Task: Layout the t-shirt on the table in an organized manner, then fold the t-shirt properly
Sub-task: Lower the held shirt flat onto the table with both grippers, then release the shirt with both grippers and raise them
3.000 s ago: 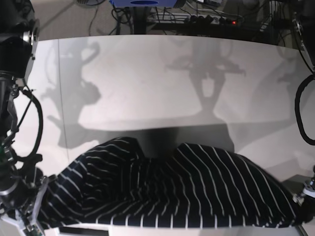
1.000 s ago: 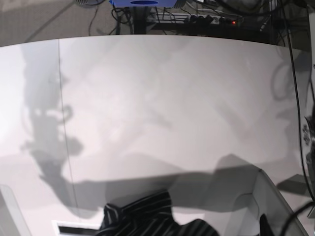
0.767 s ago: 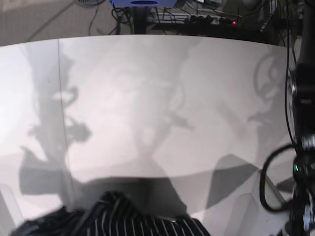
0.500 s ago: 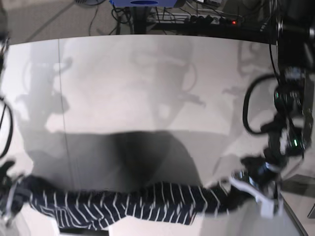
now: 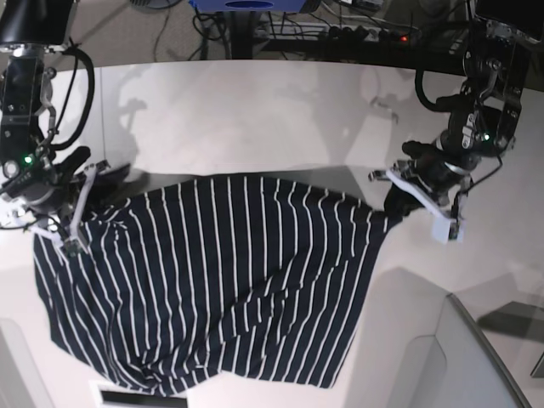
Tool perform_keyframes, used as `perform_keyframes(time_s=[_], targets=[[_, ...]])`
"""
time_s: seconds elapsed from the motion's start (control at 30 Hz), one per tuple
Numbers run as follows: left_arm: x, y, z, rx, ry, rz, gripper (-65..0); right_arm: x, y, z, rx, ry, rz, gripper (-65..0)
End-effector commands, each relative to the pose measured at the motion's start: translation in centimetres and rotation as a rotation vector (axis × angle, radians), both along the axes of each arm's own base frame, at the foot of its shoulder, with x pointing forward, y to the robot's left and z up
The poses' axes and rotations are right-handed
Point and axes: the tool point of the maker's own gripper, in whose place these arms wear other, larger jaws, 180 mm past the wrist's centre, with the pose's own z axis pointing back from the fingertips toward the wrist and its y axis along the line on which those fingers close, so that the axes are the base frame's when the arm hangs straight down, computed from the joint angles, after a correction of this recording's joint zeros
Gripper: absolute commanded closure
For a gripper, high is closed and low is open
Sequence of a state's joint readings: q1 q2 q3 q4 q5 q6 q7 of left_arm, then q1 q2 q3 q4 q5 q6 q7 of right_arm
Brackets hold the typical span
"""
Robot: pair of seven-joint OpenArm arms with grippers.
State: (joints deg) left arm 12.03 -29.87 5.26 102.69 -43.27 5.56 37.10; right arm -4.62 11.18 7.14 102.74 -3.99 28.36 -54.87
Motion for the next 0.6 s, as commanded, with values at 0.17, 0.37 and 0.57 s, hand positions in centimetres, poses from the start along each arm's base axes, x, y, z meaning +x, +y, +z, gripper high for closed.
perform_keyframes(time_s=[0.17, 0.37, 0.57], targets=[[-2.1, 1.9, -1.5, 0.173, 0.007, -0.027, 0.0, -3.3, -0.3, -2.0, -0.012, 0.073, -0.001, 0.0], [-4.5, 2.5, -3.4, 0.217, 0.066, -0.033, 0.0, -7.3, -0.1, -5.4, 0.009, 0.196, -0.012, 0.0], [-6.1, 4.2, -6.1, 0.237, 0.151, -0.001, 0.0, -9.0, 1.7, -6.9, 0.068, 0.211, -0.004, 0.0]])
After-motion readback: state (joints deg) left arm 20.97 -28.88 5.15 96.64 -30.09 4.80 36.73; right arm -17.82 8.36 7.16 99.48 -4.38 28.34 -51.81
